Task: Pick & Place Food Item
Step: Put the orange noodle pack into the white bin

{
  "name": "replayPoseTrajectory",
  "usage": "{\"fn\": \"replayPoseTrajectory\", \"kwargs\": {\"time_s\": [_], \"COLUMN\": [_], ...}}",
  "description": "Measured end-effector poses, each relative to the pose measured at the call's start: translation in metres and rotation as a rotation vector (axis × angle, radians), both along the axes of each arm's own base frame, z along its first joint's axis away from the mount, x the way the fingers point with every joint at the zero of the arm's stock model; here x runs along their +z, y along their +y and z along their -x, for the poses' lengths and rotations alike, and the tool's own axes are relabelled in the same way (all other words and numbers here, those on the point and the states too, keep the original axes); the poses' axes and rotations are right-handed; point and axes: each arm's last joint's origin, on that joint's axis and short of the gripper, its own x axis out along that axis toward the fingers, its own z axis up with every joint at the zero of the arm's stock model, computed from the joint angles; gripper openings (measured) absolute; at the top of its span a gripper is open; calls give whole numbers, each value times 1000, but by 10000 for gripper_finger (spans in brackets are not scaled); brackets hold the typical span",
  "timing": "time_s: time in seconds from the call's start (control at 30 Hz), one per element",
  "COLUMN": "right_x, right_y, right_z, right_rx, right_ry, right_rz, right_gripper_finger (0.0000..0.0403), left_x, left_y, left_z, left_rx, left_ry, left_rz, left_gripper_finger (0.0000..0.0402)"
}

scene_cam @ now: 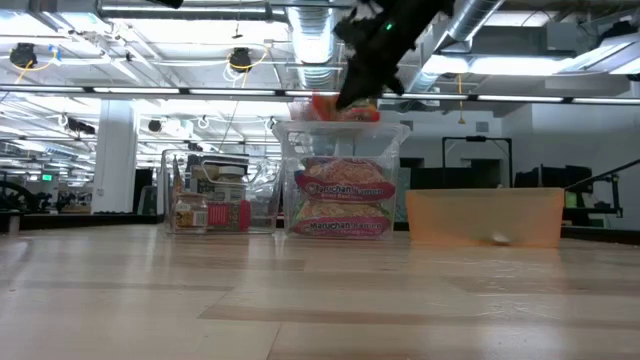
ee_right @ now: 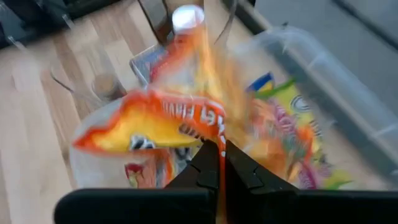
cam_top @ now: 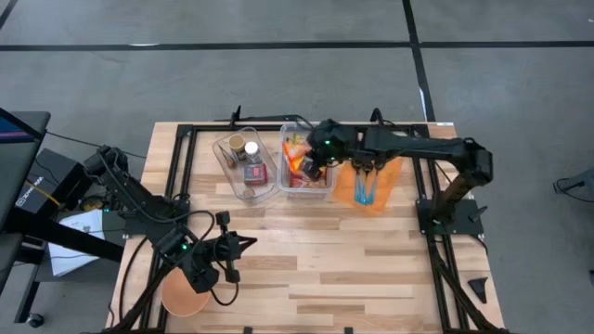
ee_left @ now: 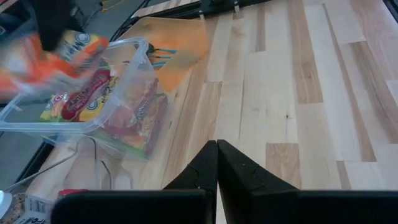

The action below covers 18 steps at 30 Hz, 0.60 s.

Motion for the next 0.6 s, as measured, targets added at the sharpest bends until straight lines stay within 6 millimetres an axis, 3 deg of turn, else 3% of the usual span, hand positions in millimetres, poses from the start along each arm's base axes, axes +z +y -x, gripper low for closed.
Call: {"fn": "replayPoseTrajectory", "kwargs": {"time_s": [0.23,0.4,0.6], "right_x": [-36,-41,-44], "right_y": [-15,-19,-5], "right_z": [-12,-6,-5], "right_rx": [-33,-65,-31], "right_ry": [111,178,225], "right_rz": [-64,-98,-123], "right_gripper_finger": [0,0,0], "left_x": [-1,-1,-1], "left_y": [0,0,0], "left_z": [0,0,0], "left_rx": [-2,0,2], "left_ry": [5,7,5], "left_rz": [26,25,28], "left_gripper_finger": [1,1,1]}}
